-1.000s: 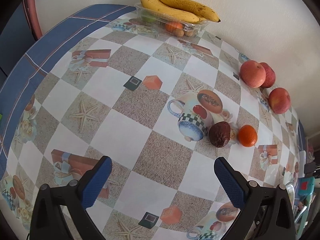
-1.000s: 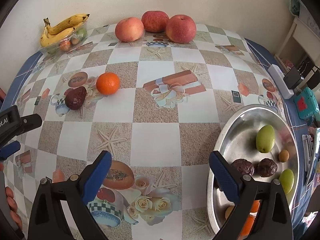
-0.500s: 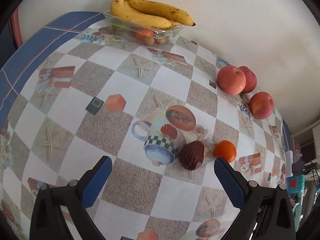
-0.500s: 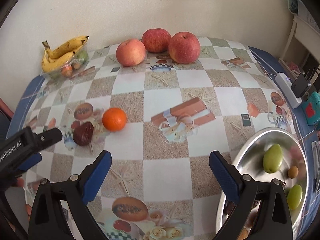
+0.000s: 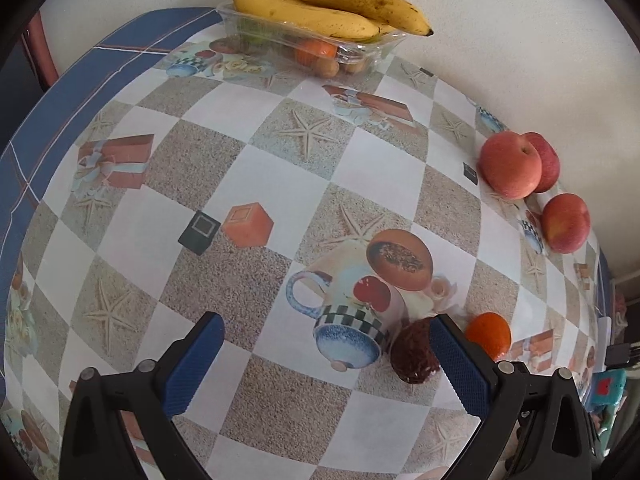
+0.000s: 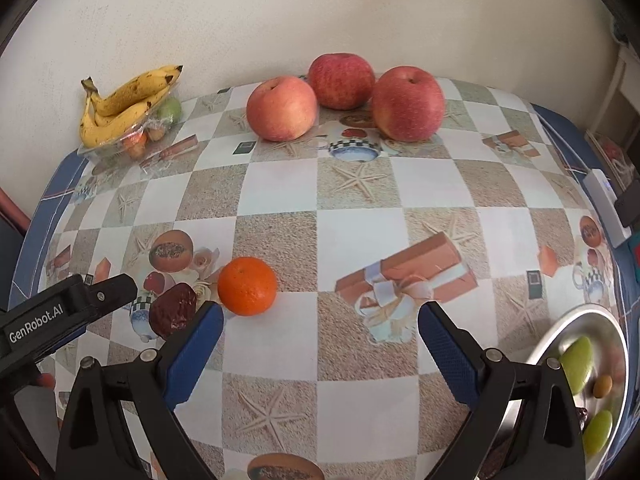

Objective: Organize fruits
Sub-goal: 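Move both open tools back toward the last orange and dark date, then close the right tool on the orange while the left tool grasps the dark date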

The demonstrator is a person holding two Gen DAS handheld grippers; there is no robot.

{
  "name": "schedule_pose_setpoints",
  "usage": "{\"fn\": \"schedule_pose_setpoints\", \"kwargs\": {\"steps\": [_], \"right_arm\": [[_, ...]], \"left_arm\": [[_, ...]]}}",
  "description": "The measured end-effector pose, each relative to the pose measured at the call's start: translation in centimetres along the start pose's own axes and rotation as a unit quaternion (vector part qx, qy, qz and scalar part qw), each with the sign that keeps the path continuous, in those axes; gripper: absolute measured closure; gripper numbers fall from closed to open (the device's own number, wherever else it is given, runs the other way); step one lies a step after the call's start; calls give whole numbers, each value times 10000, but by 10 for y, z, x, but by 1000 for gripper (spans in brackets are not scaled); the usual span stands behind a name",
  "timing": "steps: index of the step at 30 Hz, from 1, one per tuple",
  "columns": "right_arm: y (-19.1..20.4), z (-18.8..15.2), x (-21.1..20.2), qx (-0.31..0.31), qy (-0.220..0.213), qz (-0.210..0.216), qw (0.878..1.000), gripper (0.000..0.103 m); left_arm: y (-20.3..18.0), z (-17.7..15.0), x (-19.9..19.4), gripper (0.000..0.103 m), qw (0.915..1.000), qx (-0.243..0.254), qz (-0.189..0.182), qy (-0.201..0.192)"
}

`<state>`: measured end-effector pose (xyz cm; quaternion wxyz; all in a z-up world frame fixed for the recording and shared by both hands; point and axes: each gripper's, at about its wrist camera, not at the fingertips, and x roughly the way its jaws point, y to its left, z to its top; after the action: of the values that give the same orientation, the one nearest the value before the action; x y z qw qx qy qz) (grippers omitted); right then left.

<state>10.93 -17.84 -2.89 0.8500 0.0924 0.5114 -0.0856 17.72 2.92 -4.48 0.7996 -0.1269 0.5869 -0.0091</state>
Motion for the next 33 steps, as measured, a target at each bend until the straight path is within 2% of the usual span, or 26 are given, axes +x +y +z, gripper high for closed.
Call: {"fn": "schedule_pose_setpoints", "kwargs": {"steps": [5, 9, 12, 19, 25, 30, 33], "right_arm": [[11, 5, 14, -102, 97, 62, 9999, 5], [13, 7, 29, -83, 225, -62, 9997, 5], [13, 11, 37, 44, 292, 120, 9995, 5], [26, 11, 51, -98, 414, 170, 9990, 5], [39, 12, 59, -490, 418, -266, 9976, 4], [39, 8, 58, -459, 123, -246, 9986, 0], [36, 0, 52, -373, -245, -269, 9986, 0]], "left_arm": [[5, 8, 6, 0, 9999, -39, 103, 20], [11, 11, 12, 0, 9998, -133, 119, 94], [13, 12, 16, 0, 9997, -130, 157, 124], [21, 14, 19, 0, 9994, -254, 215, 124], [21, 15, 19, 0, 9993, -263, 217, 133], [22, 12, 20, 0, 9993, -272, 214, 170], [22, 12, 20, 0, 9993, -254, 223, 169]]}}
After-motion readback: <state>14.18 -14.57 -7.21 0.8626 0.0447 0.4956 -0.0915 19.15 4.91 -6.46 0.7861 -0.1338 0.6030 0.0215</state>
